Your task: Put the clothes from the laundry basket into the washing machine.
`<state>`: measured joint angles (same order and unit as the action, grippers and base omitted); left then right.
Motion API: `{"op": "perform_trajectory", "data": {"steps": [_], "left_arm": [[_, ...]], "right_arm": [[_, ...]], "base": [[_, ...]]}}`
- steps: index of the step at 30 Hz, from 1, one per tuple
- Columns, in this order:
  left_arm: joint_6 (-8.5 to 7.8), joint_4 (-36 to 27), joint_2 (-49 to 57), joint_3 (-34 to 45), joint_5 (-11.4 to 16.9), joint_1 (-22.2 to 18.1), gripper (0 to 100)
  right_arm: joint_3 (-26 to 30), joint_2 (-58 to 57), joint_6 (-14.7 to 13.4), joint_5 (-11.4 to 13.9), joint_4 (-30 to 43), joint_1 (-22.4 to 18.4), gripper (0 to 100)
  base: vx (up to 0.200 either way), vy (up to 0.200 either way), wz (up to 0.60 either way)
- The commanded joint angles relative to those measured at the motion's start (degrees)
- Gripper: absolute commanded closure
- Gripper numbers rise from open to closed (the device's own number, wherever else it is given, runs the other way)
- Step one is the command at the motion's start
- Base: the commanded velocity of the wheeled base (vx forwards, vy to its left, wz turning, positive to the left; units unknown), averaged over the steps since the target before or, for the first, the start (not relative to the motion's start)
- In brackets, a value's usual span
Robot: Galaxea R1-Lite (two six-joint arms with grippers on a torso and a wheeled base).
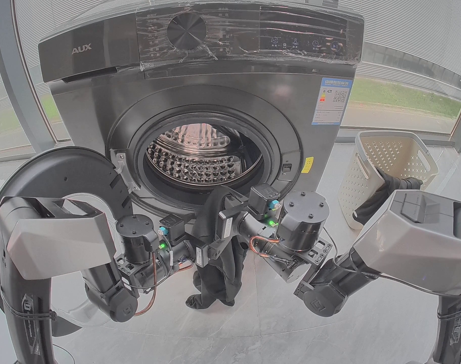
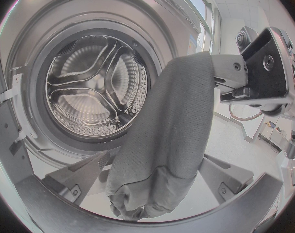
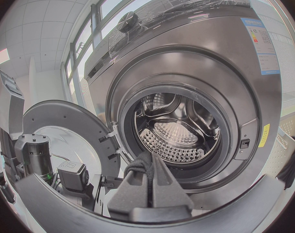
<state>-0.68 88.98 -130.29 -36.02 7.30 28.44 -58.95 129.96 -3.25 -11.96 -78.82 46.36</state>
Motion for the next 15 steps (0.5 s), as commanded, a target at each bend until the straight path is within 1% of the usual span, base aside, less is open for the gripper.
{"op": "perform_trajectory", "data": {"steps": [1,7,15], "left_arm": [[-0.2,0.41,0.74,1.04,0.08,-1.28,0],[-1.16,0.41,1.09,1.48,0.17,-3.66,0],[-0.81,0.41,0.92,0.78,0.7,-3.39,0]], "right_arm": [[0.07,-0.06,0.0,-0.08,-0.1,-0.04,100],[0.07,0.11,0.0,0.01,-0.19,-0.04,100],[0.07,0.38,-0.08,-0.08,-0.28,0.66,100]], "base": [[0.0,0.0,0.0],[0.0,0.0,0.0],[0.0,0.0,0.0]]}}
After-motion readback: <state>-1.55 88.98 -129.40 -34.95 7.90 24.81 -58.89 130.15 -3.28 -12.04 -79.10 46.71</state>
